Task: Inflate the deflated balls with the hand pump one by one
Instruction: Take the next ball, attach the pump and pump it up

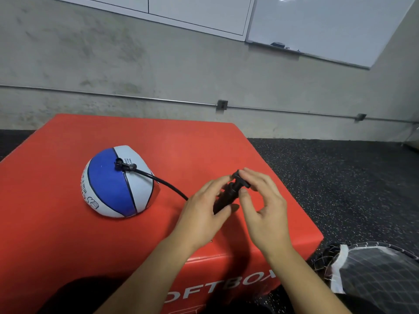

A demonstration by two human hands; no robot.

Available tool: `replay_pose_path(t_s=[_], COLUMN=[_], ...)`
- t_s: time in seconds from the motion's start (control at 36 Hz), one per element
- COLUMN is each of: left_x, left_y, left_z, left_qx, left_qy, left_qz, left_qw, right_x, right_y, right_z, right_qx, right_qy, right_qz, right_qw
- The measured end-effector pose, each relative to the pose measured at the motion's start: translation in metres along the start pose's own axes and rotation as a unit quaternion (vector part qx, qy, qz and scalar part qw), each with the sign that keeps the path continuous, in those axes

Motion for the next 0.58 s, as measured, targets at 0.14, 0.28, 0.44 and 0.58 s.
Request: replay_pose_path(t_s=[0.14,0.28,0.44,0.58], left_x=[0.000,-0.008,-0.018,-0.023], left_y=[-0.008,-0.007,0.000,0.008], left_z=[-0.001,0.001,0.000,0.001], left_qx=[0.009,-0.001,-0.018,-0.029], left_qy=[0.010,-0.010,-0.055,-0.068], left_qz=[0.012,0.041,0.081,0.118], left_qw=[1.000,0.999,0.995,0.990], right_x=[0.006,0.024,0.074,0.109], right_y=[0.003,0.002,0.010,0.014], right_z=[0.000,0.000,0.012,0.010], right_qx=[-0.018,-0.025,-0.047,-0.079], right_qy=[0.008,0.028,0.159,0.225], right_qz=[-0.005,-0.002,0.057,0.077], right_qw=[1.000,0.999,0.984,0.968])
Point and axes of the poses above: each hand's wrist, its own z-axis towards the middle knuckle, its own x-axis out of the back of the hand, y = z × x, the point moved 4 cm from there along z, towards the middle knuckle, and after that the axes turned 4 degrees about -y, right-handed, at the moved point
